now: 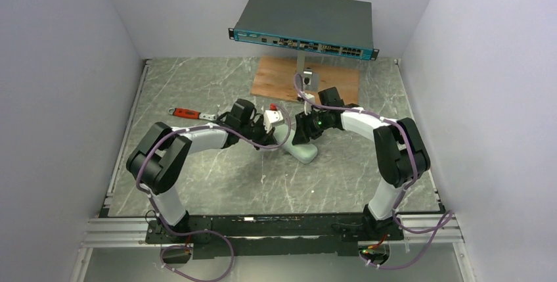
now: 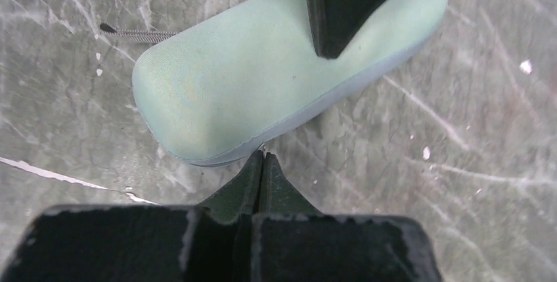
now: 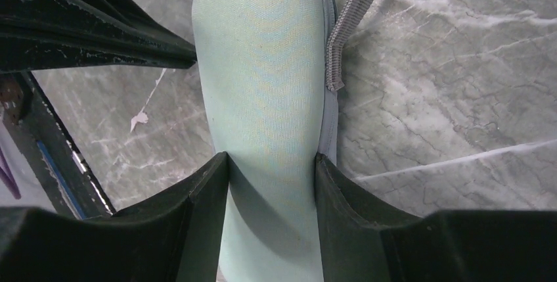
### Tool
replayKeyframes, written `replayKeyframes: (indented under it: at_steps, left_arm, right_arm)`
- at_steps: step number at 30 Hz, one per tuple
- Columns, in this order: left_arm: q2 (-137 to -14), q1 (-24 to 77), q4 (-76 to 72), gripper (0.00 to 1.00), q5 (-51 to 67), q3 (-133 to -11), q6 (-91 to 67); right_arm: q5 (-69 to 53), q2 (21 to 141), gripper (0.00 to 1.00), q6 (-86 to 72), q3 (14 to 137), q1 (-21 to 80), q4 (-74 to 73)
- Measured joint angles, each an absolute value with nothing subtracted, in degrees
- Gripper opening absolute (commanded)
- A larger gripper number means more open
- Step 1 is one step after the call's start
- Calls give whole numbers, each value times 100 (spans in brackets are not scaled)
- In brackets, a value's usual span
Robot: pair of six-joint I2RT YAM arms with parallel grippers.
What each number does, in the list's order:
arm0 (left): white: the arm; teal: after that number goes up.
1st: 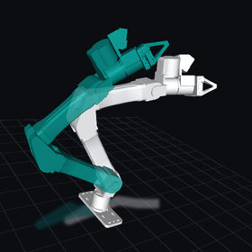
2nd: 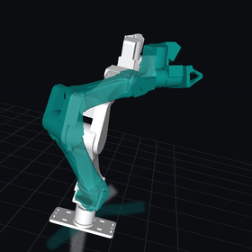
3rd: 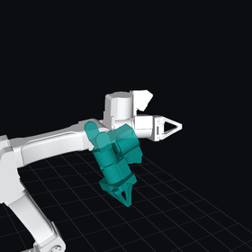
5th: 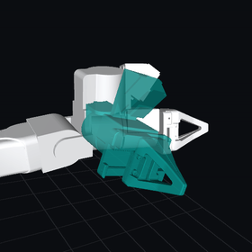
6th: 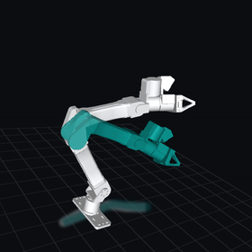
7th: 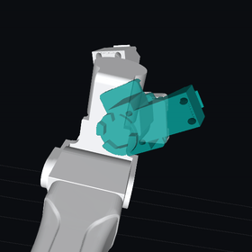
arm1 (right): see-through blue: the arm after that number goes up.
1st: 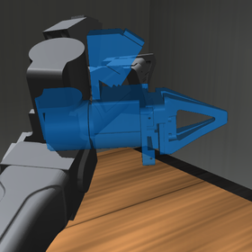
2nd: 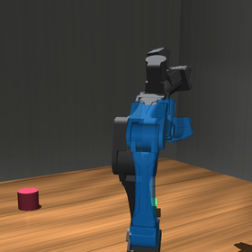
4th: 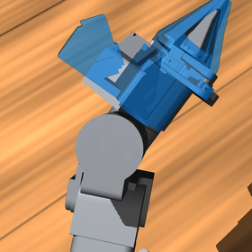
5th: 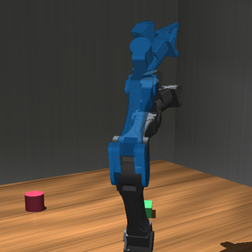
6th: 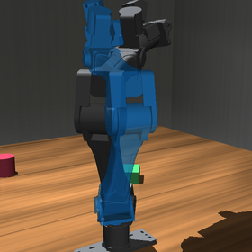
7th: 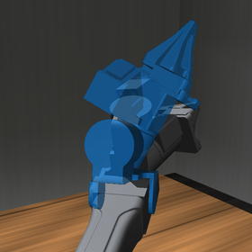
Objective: Open the umbrella
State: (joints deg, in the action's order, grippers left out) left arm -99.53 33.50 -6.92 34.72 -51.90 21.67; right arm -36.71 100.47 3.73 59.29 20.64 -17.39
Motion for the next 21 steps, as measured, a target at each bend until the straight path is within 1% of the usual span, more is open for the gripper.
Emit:
replayKeyframes:
  at_steps: [1,2,5,6,7,9,11,14,17,21]
  left_arm:
    - [-9977,3354,-727,0,3470,-5203,1946]
    - [-10009,3352,-742,0,3474,-5236,1758]
    - [-10178,3247,-685,0,3583,-5400,1304]
    - [-10252,3190,-624,0,3673,-5476,1184]
    - [-10307,3138,-580,0,3743,-5531,1111]
    - [-10447,2989,-386,0,3826,-5686,1085]
    - [-10604,2836,-152,0,3931,-5905,1135]
    - [-10873,2670,128,0,4073,-6313,1267]
    - [-11021,2644,207,0,4169,-6545,1291]
    - [-11124,2661,327,0,4292,-6740,1288]
  right_arm:
    - [-3677,10042,17,307,5920,2060,-1726]
    - [-3704,10042,27,303,5922,2053,-1734]
    - [-3874,10009,61,556,5924,1966,-1914]
    - [-3931,9970,67,701,5924,1922,-2038]
    - [-3983,9911,70,943,5924,1865,-2226]
    - [-4093,9666,71,1610,5924,1754,-2869]
    - [-4125,9443,75,2145,5937,1678,-3356]
    - [-4165,9380,76,2786,6104,1651,-3975]
    - [-4213,9522,76,3070,6311,1651,-4204]
    - [-4248,9636,75,3081,6462,1660,-4012]
